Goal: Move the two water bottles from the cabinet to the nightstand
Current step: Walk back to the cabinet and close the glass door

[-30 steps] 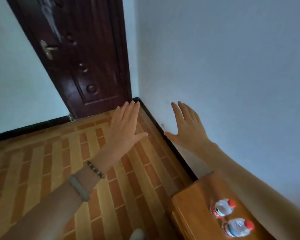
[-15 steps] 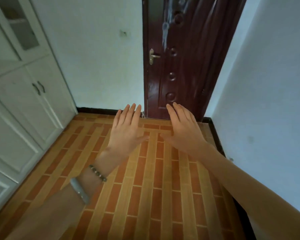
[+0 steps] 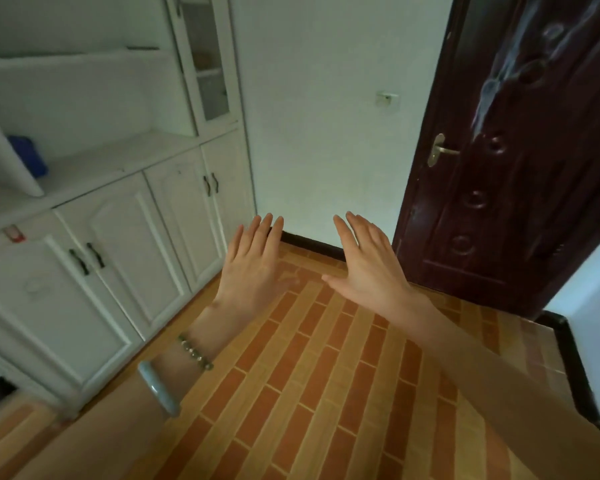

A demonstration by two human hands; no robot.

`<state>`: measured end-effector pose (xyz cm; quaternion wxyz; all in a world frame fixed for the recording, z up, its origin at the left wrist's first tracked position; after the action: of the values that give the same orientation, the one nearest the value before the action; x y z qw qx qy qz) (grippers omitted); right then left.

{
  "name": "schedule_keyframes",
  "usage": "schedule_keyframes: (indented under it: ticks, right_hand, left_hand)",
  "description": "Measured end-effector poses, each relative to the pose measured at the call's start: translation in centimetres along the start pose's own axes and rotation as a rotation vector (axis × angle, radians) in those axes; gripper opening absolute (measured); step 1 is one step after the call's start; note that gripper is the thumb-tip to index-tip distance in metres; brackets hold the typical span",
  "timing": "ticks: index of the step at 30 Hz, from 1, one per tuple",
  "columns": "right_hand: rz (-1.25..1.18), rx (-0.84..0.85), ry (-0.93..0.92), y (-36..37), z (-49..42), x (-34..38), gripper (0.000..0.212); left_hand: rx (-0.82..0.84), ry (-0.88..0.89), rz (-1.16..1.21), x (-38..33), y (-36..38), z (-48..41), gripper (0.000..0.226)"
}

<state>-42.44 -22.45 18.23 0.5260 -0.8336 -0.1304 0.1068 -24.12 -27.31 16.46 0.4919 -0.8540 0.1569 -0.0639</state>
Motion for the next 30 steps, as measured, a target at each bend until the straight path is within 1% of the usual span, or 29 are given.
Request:
schedule_keyframes:
  ticks: [3, 10, 12, 16, 21, 25, 30]
  right_hand:
    - [-0.042, -0.011, -0.071, 1.8, -4.4, 0.3, 0.089]
    - [-0.119, -0.011, -0.248, 6.8, -15.1, 0.6, 0.089]
    - [-0.149, -0.007, -0.305, 8.2, -18.2, 0.6, 0.089]
    - [-0.198, 0.008, -0.417, 10.7, -24.5, 0.3, 0.09]
    - [-0.244, 0.002, -0.567, 13.5, -31.7, 0.8, 0.09]
    - [-0.281, 0.005, -0.673, 15.5, -36.1, 2.7, 0.089]
    - [-0.34, 0.011, -0.799, 17.7, -40.7, 7.4, 0.089]
  left_hand:
    - [0.016, -0.06, -0.018, 3.0, 0.8, -1.6, 0.093]
    - [0.005, -0.246, -0.119, 9.7, 3.7, -6.8, 0.095]
    - [-0.018, -0.299, -0.193, 11.6, 4.8, -8.3, 0.098]
    - [0.005, -0.411, -0.227, 14.7, 6.3, -11.5, 0.101]
    - [-0.038, -0.539, -0.311, 18.4, 7.6, -14.6, 0.102]
    - [-0.067, -0.628, -0.341, 21.4, 7.7, -15.2, 0.101]
    - [-0.061, -0.762, -0.412, 26.3, 7.4, -14.0, 0.099]
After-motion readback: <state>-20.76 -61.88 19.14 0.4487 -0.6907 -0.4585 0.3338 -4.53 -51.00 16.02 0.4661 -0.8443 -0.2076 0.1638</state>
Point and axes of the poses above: each hand's wrist, its own z-axis away from the middle knuckle, its own y-axis out of the palm, x = y × z, the point moved 1 cm from there along -z, towards the middle knuckle, and after that the axes turned 12 degrees about -y, right-handed, at the moved point
